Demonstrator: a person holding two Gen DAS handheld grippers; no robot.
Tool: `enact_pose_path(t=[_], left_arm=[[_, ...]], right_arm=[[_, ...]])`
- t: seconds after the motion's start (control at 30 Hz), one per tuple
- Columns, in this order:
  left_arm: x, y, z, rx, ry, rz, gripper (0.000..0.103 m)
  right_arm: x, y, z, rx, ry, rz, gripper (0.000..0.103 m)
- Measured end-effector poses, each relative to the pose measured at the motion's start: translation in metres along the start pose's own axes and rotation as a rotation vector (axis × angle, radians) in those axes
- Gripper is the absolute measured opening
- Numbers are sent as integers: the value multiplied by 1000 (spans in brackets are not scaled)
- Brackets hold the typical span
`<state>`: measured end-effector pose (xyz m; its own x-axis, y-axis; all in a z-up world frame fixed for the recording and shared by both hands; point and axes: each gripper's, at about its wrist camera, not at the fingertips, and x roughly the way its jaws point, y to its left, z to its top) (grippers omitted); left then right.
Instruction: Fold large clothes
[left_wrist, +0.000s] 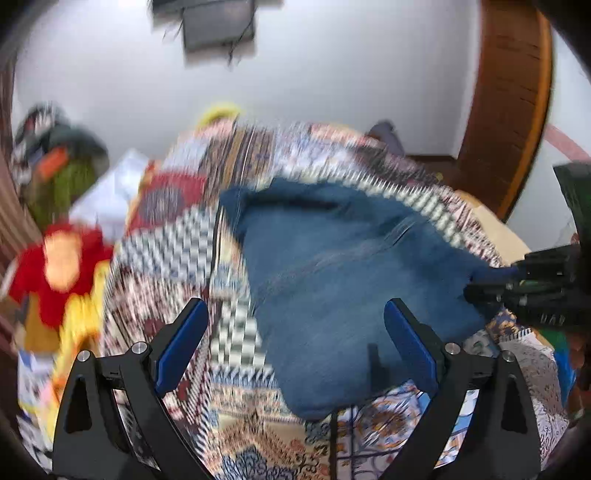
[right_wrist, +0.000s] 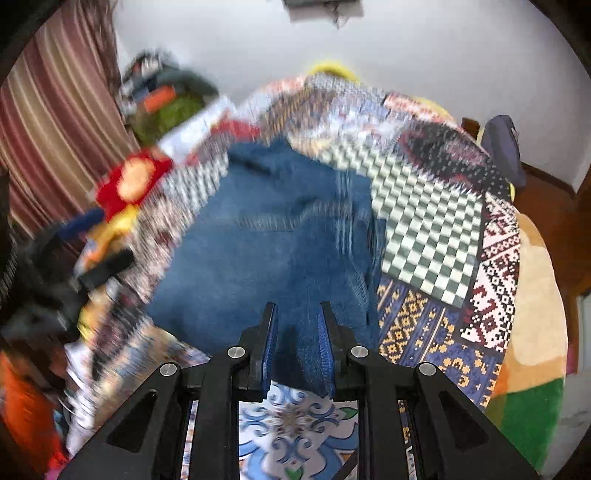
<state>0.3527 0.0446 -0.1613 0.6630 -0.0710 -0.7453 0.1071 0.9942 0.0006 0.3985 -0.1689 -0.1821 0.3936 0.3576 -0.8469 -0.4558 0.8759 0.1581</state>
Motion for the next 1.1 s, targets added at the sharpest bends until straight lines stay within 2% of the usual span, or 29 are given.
enact_pose_path(t=[0.07, 0.13, 0.27, 0.47, 0.5, 0.53, 0.6, 0.7, 0.83, 0.93, 1.1], left_arm=[[23, 6, -13, -17, 91, -22, 97], [42, 8, -25, -19, 162, -33, 97], [45, 11, -44, -24, 143, -49, 103], [46, 21, -55, -86, 165, -88, 103], [47, 22, -55, -88, 165, -89, 103], [47, 23, -56, -90, 170, -93, 103], [44, 23, -61, -93, 185, -86, 103], [38, 25, -68, -79, 205, -66, 103], [26, 32, -65, -77, 190, -13, 103], [16, 40, -53, -105, 148, -8, 103], [12, 46, -18, -106, 66, 23, 103]], right_arm=[[21, 1, -7, -58, 39, -53, 17], [33, -5, -17, -73, 35, -58, 17], [33, -25, -29, -14, 23, -22, 17], [33, -40, -46, 21, 41, -21, 17], [35, -41, -49, 13, 60, -116, 23], [37, -45, -50, 14, 65, -142, 49], [33, -56, -57, 53, 36, -183, 74], [26, -78, -64, 148, 61, -90, 74], [10, -90, -63, 174, 47, -99, 74], [-4, -91, -54, 186, 2, -85, 75], [-16, -86, -28, 212, -59, -1, 75]])
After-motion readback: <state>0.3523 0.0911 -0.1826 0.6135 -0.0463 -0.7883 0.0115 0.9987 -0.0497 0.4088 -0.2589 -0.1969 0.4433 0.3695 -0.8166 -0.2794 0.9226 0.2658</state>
